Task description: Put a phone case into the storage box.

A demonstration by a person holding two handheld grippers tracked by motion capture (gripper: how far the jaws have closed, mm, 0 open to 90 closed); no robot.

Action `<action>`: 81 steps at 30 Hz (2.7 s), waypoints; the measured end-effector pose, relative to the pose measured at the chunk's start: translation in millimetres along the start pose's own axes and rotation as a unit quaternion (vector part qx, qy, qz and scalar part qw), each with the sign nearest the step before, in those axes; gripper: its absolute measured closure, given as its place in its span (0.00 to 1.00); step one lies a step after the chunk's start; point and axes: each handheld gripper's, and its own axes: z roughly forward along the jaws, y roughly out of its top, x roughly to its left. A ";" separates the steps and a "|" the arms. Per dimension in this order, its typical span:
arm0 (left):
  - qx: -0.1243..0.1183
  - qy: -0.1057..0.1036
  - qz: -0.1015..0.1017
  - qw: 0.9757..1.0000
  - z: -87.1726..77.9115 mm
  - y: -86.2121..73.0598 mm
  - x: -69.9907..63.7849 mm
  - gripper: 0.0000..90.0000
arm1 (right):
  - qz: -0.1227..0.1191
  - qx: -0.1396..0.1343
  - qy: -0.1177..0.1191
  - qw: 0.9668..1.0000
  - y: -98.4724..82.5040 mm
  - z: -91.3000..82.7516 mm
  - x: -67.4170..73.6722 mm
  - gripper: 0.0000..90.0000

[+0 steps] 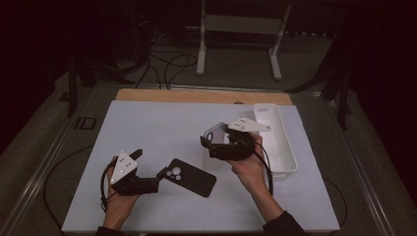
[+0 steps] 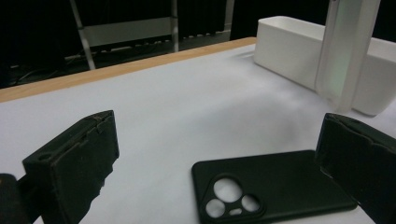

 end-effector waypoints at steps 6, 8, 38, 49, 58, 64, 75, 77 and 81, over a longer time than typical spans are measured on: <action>-0.003 0.018 0.025 1.000 -7.5 -11.4 1.9 0.00 | -0.001 -0.004 -0.005 1.000 1.4 -2.8 -4.9 0.18; 0.000 0.019 0.026 0.999 -9.5 -14.4 2.9 0.00 | 0.000 -0.005 -0.007 1.000 2.3 -4.3 -6.8 0.18; 0.021 0.050 0.014 0.998 -26.8 -41.3 27.5 0.00 | 0.000 -0.015 -0.041 0.999 11.5 -4.9 -31.3 0.18; 0.014 0.065 0.012 0.998 -29.5 -41.9 28.4 0.00 | -0.002 -0.018 -0.053 0.998 15.6 -0.1 -42.8 0.18; 0.012 0.072 0.015 0.997 -30.5 -42.1 28.5 0.01 | 0.005 -0.027 -0.056 0.998 20.4 2.5 -57.5 0.18; 0.014 0.071 0.014 0.997 -29.7 -42.6 28.6 0.01 | 0.010 -0.029 -0.062 0.998 20.9 3.4 -67.2 0.18; 0.013 0.074 0.016 0.997 -29.7 -42.5 27.9 0.01 | 0.004 -0.040 -0.074 0.996 30.8 4.6 -76.3 0.18; 0.013 0.074 0.016 0.997 -29.5 -42.5 27.6 0.01 | 0.000 -0.040 -0.078 0.996 33.2 5.6 -78.5 0.18; 0.012 0.074 0.016 0.997 -29.6 -42.4 27.3 0.01 | 0.001 -0.041 -0.082 0.996 36.0 6.9 -81.4 0.18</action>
